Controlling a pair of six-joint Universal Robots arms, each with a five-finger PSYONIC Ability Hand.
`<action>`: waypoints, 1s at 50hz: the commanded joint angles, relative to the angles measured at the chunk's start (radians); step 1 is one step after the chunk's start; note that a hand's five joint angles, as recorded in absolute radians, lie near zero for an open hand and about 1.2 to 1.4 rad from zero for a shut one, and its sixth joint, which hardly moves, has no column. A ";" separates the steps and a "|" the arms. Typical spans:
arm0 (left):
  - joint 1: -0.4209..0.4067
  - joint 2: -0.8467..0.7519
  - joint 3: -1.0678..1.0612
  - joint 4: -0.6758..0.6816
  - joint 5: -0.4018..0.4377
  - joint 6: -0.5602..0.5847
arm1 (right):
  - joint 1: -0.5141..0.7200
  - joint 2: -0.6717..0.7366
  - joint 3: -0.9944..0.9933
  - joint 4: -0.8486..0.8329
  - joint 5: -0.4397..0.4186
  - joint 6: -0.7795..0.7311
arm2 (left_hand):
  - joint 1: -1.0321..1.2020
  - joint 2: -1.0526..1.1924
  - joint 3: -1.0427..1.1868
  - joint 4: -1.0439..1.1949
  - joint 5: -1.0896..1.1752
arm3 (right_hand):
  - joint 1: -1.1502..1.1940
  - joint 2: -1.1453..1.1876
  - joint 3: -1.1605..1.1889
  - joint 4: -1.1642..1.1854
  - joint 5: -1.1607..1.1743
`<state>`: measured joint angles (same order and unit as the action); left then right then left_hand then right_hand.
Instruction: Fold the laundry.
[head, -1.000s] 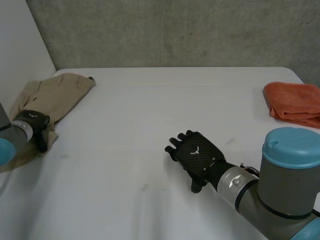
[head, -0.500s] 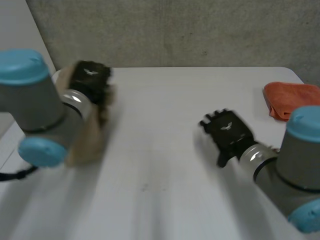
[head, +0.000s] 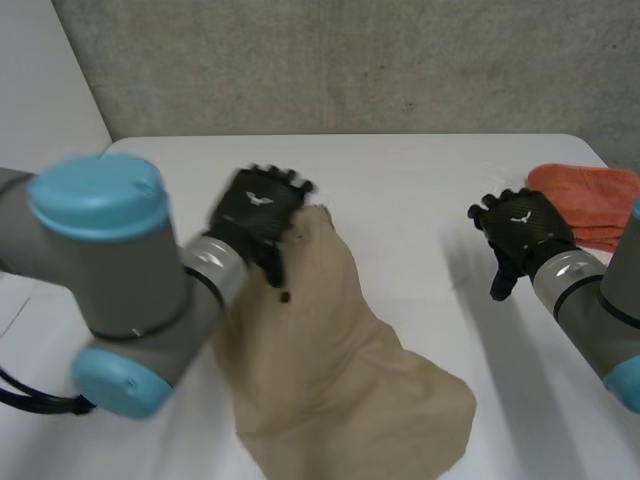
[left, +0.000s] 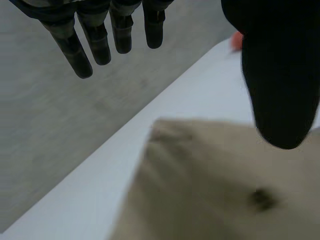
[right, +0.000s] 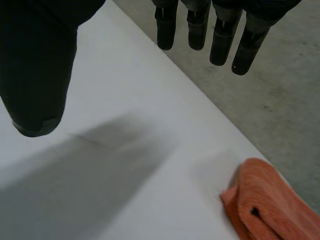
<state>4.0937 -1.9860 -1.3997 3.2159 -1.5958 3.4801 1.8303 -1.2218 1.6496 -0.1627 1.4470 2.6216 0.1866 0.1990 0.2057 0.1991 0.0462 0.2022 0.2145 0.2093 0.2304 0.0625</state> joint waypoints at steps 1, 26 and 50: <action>0.191 0.035 -0.045 -0.007 0.002 0.005 | 0.046 -0.004 0.004 0.090 -0.097 -0.006 | -0.012 -0.024 -0.031 -0.025 -0.046 | -0.028 -0.040 -0.035 -0.056 -0.062; 0.263 -0.254 0.143 -0.176 0.126 -0.050 | 0.121 -0.022 -0.001 0.138 -0.114 -0.017 | 0.077 0.064 0.058 0.064 0.042 | -0.028 -0.040 -0.035 -0.056 -0.062; 0.182 -0.165 0.611 -0.065 -0.044 0.077 | 0.115 -0.027 -0.007 0.138 -0.067 -0.015 | 1.210 1.197 1.191 1.197 1.176 | -0.028 -0.040 -0.035 -0.056 -0.062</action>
<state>4.3643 -2.1958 -0.8975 3.1318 -1.7389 3.5164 1.9457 -1.2450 1.6451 -0.0245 1.3560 2.6054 1.1420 1.1930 1.1838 1.1893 0.9044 0.2022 0.2144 0.2093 0.2304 0.0625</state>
